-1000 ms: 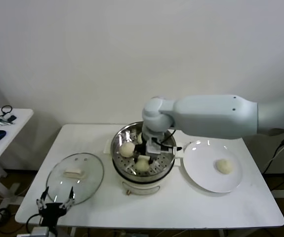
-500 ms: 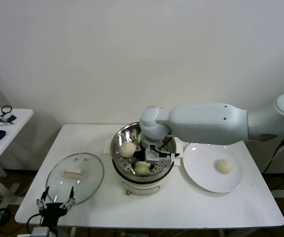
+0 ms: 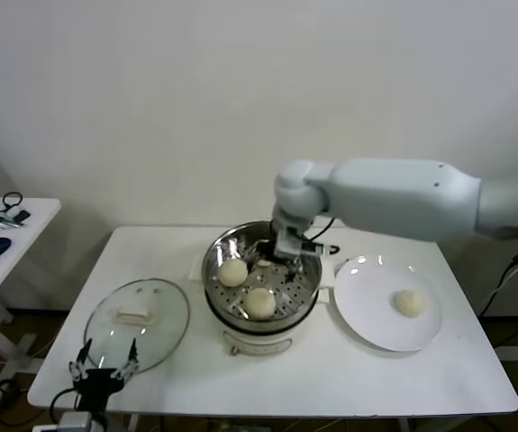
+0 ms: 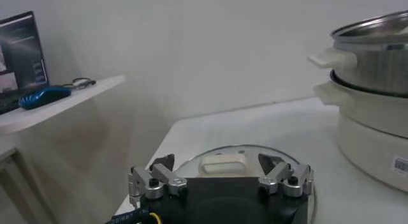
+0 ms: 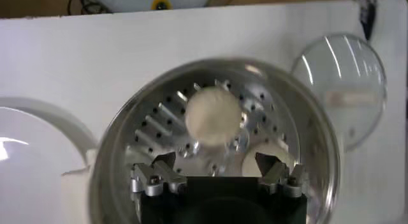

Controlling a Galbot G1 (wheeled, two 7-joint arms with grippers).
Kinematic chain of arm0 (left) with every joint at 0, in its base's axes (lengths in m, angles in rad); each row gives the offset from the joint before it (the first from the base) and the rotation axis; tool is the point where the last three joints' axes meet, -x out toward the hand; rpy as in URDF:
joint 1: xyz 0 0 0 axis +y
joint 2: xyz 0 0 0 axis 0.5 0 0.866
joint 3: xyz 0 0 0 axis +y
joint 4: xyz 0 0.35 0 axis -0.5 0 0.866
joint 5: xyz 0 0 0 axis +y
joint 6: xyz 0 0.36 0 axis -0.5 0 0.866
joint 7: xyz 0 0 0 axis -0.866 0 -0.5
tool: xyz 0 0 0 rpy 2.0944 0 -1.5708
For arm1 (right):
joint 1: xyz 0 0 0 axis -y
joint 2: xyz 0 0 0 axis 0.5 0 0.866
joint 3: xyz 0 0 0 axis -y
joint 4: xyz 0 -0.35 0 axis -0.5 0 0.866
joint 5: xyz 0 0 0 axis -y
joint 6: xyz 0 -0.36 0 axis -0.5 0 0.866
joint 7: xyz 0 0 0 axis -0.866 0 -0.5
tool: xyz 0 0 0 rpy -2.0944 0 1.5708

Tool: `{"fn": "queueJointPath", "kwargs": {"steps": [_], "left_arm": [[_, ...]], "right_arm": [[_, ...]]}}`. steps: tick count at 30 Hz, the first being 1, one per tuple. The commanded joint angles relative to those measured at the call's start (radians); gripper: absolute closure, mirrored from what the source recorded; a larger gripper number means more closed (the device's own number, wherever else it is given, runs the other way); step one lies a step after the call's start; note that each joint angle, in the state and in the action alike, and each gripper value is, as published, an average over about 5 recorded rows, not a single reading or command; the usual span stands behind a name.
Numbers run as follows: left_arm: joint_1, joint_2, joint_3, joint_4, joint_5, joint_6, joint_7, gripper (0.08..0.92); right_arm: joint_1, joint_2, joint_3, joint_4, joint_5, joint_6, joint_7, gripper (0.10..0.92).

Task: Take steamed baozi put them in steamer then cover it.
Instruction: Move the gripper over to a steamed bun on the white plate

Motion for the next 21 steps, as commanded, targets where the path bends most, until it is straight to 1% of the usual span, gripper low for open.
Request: {"fn": "queueJointPath", "kwargs": {"steps": [1, 3, 6, 10, 12, 16, 21], "left_arm": [[0.000, 0.002, 0.000, -0.001, -0.005, 0.010, 0.000, 0.177], [-0.005, 0.003, 0.001, 0.000, -0.005, 0.012, 0.001, 0.177], [-0.014, 0.005, 0.002, 0.004, -0.007, 0.010, 0.000, 0.177], [-0.027, 0.009, 0.002, 0.010, -0.010, 0.011, 0.000, 0.177], [-0.033, 0.011, 0.003, 0.011, -0.012, 0.013, 0.000, 0.177], [-0.044, 0.013, 0.003, 0.017, -0.013, 0.014, 0.001, 0.177], [-0.050, 0.015, 0.002, 0.028, -0.013, 0.013, 0.001, 0.177]], "right_arm": [[0.143, -0.172, -0.060, -0.211, 0.405, -0.158, -0.135, 0.203], [0.150, -0.234, -0.106, -0.237, 0.441, -0.227, -0.125, 0.203], [0.125, -0.336, -0.153, -0.248, 0.438, -0.302, -0.093, 0.203], [0.017, -0.460, -0.149, -0.245, 0.370, -0.380, -0.047, 0.203], [-0.059, -0.496, -0.113, -0.245, 0.322, -0.415, -0.023, 0.203], [-0.222, -0.521, -0.018, -0.271, 0.236, -0.452, -0.007, 0.203], [-0.350, -0.491, 0.062, -0.334, 0.145, -0.451, -0.011, 0.203]]}}
